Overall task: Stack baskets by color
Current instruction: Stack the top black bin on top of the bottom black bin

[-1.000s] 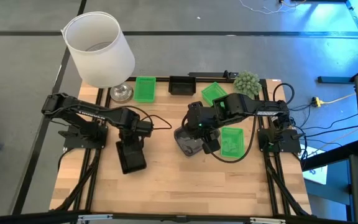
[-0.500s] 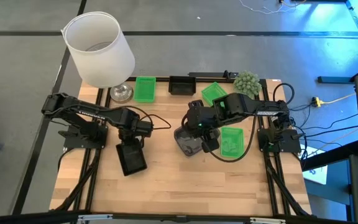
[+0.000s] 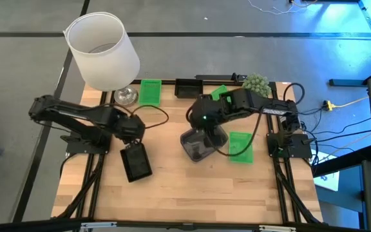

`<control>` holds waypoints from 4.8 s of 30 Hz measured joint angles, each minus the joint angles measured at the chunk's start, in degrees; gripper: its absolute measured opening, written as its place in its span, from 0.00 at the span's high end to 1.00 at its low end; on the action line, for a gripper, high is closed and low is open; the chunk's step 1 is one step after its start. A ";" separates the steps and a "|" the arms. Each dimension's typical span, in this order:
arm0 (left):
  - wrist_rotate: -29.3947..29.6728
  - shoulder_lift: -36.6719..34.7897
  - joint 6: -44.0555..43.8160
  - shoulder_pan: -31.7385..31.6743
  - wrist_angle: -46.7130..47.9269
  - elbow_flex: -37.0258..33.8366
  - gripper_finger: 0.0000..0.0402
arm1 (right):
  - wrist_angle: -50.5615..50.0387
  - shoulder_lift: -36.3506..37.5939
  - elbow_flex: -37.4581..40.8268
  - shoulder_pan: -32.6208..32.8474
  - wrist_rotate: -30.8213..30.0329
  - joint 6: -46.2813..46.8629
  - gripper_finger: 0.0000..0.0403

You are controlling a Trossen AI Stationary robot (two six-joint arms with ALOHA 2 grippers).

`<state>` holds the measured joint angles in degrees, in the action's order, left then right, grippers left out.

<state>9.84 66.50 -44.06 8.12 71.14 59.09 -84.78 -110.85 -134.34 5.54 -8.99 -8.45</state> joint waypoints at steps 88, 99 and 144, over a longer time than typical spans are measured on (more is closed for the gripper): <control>28.22 -20.46 -3.57 8.02 -2.19 0.07 0.83 | 12.12 -30.66 1.61 -38.45 18.01 -29.79 0.76; 28.22 -20.45 -3.57 8.02 -2.20 0.07 0.83 | 11.30 -32.38 1.63 -39.53 17.88 -30.66 0.76; 26.48 -20.45 -2.31 8.04 -2.17 0.07 0.83 | 6.99 -22.52 -0.61 -20.28 6.09 -38.23 1.00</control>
<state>36.32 46.05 -46.37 16.16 68.96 59.16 -77.79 -133.37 -134.96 -14.73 -2.90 -46.68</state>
